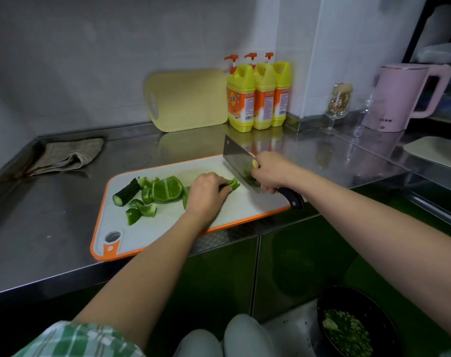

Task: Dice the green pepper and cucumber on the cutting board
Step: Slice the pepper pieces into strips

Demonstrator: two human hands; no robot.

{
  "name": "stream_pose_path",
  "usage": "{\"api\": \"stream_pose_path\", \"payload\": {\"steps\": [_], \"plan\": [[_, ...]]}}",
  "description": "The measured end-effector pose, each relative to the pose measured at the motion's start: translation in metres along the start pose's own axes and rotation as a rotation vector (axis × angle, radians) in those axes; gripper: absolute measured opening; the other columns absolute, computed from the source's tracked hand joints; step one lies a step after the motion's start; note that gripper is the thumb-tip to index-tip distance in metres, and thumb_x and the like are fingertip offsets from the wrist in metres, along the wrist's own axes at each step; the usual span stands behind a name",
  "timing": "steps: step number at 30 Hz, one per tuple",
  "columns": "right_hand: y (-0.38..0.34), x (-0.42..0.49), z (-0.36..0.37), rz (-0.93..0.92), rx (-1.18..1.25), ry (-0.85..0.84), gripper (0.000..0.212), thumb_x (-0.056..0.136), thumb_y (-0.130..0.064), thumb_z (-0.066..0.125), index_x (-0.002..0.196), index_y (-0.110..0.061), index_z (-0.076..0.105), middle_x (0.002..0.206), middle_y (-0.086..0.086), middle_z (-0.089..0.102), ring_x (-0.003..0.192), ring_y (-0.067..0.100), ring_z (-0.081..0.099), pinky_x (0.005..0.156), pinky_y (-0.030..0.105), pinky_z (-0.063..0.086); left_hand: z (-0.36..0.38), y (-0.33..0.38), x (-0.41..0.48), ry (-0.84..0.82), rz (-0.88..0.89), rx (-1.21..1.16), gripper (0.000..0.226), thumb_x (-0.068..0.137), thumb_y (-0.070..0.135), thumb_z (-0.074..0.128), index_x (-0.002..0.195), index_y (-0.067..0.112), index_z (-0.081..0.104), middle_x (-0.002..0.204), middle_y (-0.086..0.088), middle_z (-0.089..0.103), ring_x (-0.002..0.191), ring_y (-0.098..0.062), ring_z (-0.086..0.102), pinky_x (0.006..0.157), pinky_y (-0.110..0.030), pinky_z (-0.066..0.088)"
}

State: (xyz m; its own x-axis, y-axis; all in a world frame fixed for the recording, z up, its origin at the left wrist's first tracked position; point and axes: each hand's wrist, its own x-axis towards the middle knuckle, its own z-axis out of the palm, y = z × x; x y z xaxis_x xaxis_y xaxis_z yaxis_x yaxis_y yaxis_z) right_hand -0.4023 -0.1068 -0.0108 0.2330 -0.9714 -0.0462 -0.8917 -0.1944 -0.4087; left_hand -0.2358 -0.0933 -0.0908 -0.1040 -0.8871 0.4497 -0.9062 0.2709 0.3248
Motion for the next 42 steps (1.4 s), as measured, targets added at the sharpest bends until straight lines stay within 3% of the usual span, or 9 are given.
{"api": "stream_pose_path", "payload": {"steps": [6,13,17,21,26,29,32,37,42], "plan": [[-0.013,-0.004,-0.01,-0.021,-0.065,-0.084,0.021,0.09,-0.002,0.037,0.074,-0.001,0.051,0.058,0.013,0.059,0.038,0.018,0.052,0.035,0.016,0.037,0.003,-0.004,0.002,0.032,0.021,-0.076,0.02,0.089,0.029,0.067,0.1,0.015,0.077,0.096,-0.009,0.073,0.089,-0.031,0.062,0.075,-0.039,0.047],[-0.012,0.008,0.009,0.01,-0.098,-0.08,0.021,0.09,-0.001,0.041,0.071,-0.003,0.049,0.057,0.015,0.058,0.04,0.023,0.053,0.042,0.025,0.044,0.002,-0.004,0.001,0.054,0.033,-0.096,0.019,0.088,0.026,0.068,0.1,0.015,0.078,0.096,-0.006,0.075,0.089,-0.029,0.064,0.072,-0.035,0.046],[-0.008,0.018,0.024,0.008,-0.119,0.033,0.02,0.093,-0.01,0.043,0.074,-0.01,0.046,0.058,0.011,0.059,0.045,0.023,0.06,0.052,0.028,0.05,0.002,-0.006,0.0,0.062,0.035,-0.097,0.02,0.088,0.027,0.068,0.101,0.015,0.077,0.097,-0.007,0.075,0.09,-0.03,0.065,0.074,-0.037,0.047],[-0.004,0.018,0.015,-0.008,-0.021,0.084,0.022,0.095,-0.011,0.041,0.073,-0.011,0.043,0.06,0.01,0.057,0.041,0.02,0.057,0.045,0.025,0.044,0.001,-0.005,0.0,0.066,0.038,-0.102,0.02,0.088,0.027,0.068,0.1,0.014,0.077,0.099,-0.006,0.075,0.092,-0.028,0.065,0.076,-0.034,0.046],[-0.01,0.009,0.003,-0.002,-0.041,-0.056,0.017,0.088,-0.001,0.039,0.076,-0.002,0.051,0.057,0.015,0.059,0.037,0.02,0.052,0.035,0.018,0.037,0.002,-0.006,0.0,0.062,0.041,-0.104,0.019,0.088,0.027,0.068,0.1,0.016,0.078,0.095,-0.006,0.075,0.088,-0.029,0.064,0.073,-0.037,0.048],[-0.014,0.011,0.011,0.02,-0.096,-0.073,0.017,0.086,0.0,0.043,0.075,-0.001,0.055,0.057,0.014,0.06,0.043,0.023,0.055,0.042,0.024,0.044,0.002,-0.006,0.0,0.054,0.034,-0.109,0.018,0.088,0.026,0.068,0.099,0.016,0.078,0.095,-0.006,0.075,0.087,-0.029,0.064,0.073,-0.037,0.048],[-0.018,0.014,0.022,0.039,-0.168,-0.025,0.009,0.082,-0.001,0.053,0.078,-0.003,0.061,0.054,0.011,0.06,0.056,0.028,0.063,0.06,0.031,0.055,0.002,-0.006,0.0,0.052,0.033,-0.108,0.018,0.087,0.026,0.068,0.098,0.015,0.078,0.094,-0.007,0.075,0.087,-0.03,0.064,0.074,-0.039,0.049],[-0.012,0.016,0.025,0.011,-0.057,0.104,0.023,0.094,-0.011,0.042,0.071,-0.014,0.043,0.051,0.004,0.055,0.04,0.016,0.055,0.044,0.023,0.041,0.002,-0.006,-0.001,0.056,0.028,-0.118,0.019,0.087,0.026,0.069,0.099,0.014,0.077,0.097,-0.006,0.075,0.09,-0.029,0.065,0.078,-0.039,0.05],[-0.014,0.007,0.007,0.024,-0.022,-0.04,0.016,0.087,-0.001,0.039,0.078,-0.002,0.053,0.06,0.014,0.061,0.039,0.018,0.054,0.039,0.021,0.041,0.002,-0.006,-0.001,0.057,0.024,-0.118,0.019,0.087,0.026,0.068,0.101,0.016,0.077,0.098,-0.005,0.075,0.09,-0.028,0.065,0.078,-0.039,0.05]]}}
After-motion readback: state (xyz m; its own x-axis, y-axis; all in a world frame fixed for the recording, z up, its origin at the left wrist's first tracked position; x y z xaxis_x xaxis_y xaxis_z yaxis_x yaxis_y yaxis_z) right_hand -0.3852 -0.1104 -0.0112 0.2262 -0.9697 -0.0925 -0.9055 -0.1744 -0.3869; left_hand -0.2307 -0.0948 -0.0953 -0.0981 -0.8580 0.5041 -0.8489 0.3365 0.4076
